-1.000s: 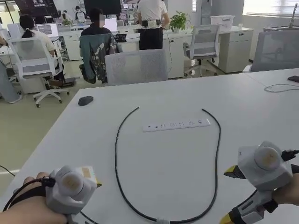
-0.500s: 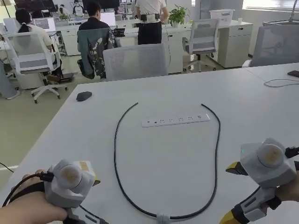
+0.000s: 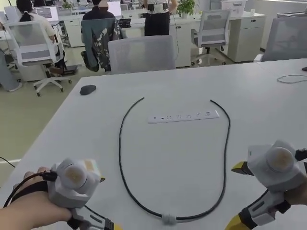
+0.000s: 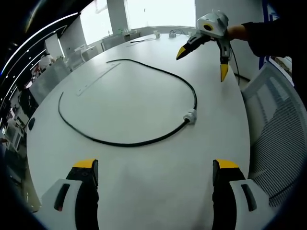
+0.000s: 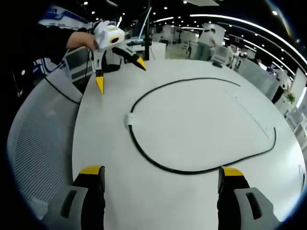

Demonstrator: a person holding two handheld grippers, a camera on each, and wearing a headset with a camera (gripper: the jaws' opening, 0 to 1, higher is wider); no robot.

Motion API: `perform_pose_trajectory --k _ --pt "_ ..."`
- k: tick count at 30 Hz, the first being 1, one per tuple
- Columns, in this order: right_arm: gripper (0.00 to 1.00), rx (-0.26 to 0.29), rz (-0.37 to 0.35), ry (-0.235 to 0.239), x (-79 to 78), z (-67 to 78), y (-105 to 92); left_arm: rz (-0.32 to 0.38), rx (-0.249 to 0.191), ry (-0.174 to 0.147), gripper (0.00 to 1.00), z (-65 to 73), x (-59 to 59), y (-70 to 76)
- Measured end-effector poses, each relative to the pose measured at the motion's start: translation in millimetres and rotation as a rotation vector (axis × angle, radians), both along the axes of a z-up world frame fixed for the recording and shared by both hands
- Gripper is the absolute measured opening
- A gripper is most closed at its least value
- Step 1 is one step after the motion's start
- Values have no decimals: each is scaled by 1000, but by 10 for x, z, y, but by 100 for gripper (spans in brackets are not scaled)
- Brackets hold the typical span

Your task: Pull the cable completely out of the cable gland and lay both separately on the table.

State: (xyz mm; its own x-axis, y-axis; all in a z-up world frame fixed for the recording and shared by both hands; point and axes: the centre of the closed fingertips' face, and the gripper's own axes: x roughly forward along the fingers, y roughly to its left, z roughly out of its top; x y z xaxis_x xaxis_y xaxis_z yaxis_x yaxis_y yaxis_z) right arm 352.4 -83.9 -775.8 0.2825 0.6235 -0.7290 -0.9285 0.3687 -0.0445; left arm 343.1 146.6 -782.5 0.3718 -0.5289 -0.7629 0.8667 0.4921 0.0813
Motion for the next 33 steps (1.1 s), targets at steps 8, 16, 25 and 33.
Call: perform_pose_trajectory --k 8,16,25,33 --pt "98 40 5 12 21 18 117 8 -15 4 99 -23 25 16" --pt "83 131 95 15 -121 27 352 -2 -54 -25 99 66 23 -62" --pt "70 218 103 25 -83 66 597 41 -125 22 99 11 -19 -165" --pt "51 251 98 57 -191 -137 905 55 -269 80 99 -3 -128 -493"
